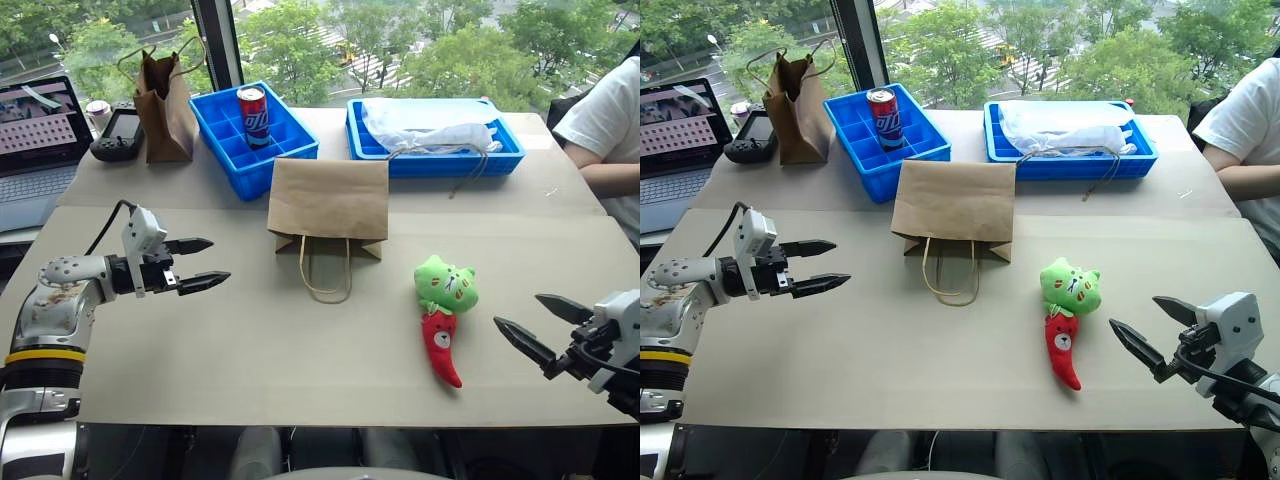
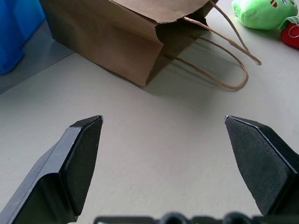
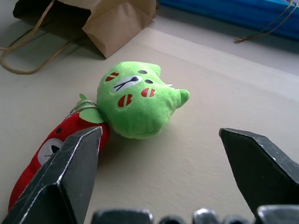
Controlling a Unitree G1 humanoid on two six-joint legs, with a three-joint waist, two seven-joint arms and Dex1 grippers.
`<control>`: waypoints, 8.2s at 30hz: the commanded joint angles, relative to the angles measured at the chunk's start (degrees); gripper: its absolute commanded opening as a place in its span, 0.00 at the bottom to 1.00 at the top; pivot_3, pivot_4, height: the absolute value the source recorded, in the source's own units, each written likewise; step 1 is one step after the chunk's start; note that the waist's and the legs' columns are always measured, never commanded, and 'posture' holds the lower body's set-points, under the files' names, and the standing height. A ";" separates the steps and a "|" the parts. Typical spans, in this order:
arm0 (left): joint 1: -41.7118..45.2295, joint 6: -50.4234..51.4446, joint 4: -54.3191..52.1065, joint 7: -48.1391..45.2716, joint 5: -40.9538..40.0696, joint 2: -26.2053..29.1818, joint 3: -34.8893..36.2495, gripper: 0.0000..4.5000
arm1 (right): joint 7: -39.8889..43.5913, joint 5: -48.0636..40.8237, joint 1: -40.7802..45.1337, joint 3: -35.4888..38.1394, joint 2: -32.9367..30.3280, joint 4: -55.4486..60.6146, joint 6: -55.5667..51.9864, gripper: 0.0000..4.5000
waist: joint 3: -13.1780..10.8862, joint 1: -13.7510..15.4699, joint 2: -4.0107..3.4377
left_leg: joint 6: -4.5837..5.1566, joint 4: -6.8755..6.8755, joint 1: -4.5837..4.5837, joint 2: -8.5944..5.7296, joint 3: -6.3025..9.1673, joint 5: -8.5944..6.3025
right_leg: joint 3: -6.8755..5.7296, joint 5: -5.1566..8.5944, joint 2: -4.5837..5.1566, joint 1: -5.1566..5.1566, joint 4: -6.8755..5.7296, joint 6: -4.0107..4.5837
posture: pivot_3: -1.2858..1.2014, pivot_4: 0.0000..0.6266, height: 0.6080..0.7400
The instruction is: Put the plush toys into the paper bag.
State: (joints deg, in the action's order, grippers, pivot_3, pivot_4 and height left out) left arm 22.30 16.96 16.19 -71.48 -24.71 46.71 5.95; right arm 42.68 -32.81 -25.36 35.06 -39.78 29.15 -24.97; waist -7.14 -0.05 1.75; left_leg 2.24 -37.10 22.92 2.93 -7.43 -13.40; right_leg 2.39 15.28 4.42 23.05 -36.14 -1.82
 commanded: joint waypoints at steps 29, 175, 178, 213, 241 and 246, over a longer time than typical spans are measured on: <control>40.22 -63.95 30.19 -21.02 13.80 -12.10 -32.42 1.00 | -17.95 -41.22 21.91 -6.65 -27.43 25.30 -26.76 0.99 | -0.04 0.67 0.06 | 0.32 -0.83 0.90 -0.18 0.80 -0.10 | -0.22 -0.09 -0.07 0.05 0.11 -0.11 | 0.52 0.24 0.88; 20.74 47.67 -23.77 20.55 -20.19 -7.87 -0.65 0.00 | -13.77 25.40 41.46 -50.81 27.59 -24.96 -1.74 0.00 | 0.03 -0.94 -0.33 | -0.34 -0.68 0.34 -0.07 1.10 0.43 | 0.04 0.01 -0.56 0.01 -0.84 0.21 | 0.52 0.24 0.88; 20.41 47.55 -23.64 21.37 -20.21 -9.09 -0.85 0.00 | -13.98 24.82 41.27 -50.06 27.80 -24.26 -1.50 0.00 | 0.03 -0.98 -0.33 | -0.34 -0.67 0.38 -0.06 1.11 0.42 | 0.05 0.01 -0.58 0.05 -0.84 0.21 | 0.52 0.24 0.88; 22.28 47.79 -21.59 19.44 -21.43 -11.12 -2.86 0.00 | -16.72 15.17 33.04 -24.62 2.33 -10.29 -27.74 0.40 | -0.12 -0.78 -0.21 | -0.20 -0.67 0.56 -0.08 1.16 0.35 | 0.07 0.05 -0.59 0.05 -0.57 0.17 | 0.52 0.24 0.88; 21.52 48.41 -23.44 16.33 -23.48 -11.88 -3.96 0.00 | -15.35 11.69 59.42 -47.59 24.79 -15.56 -22.64 0.01 | -0.27 -0.73 -0.37 | -0.22 -0.69 0.84 -0.01 1.24 0.37 | 0.09 0.05 -0.75 0.27 -0.62 0.19 | 0.52 0.24 0.88; 21.31 48.13 -23.96 16.18 -23.94 -11.78 -4.14 0.00 | -14.78 12.14 59.04 -46.41 29.62 -22.05 -16.11 0.22 | -0.28 -0.68 -0.38 | -0.22 -0.69 0.86 0.00 1.22 0.37 | 0.06 0.05 -0.75 0.25 -0.63 0.20 | 0.52 0.24 0.88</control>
State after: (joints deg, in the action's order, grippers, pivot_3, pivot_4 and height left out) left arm 43.07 65.24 -5.94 -54.66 -47.34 34.50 1.22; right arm 27.10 -19.24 33.34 -13.45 -11.08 6.42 -43.71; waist -7.42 -0.73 1.37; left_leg 2.02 -37.79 23.78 2.92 -6.21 -13.03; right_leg 2.45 15.33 3.67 23.30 -36.76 -1.63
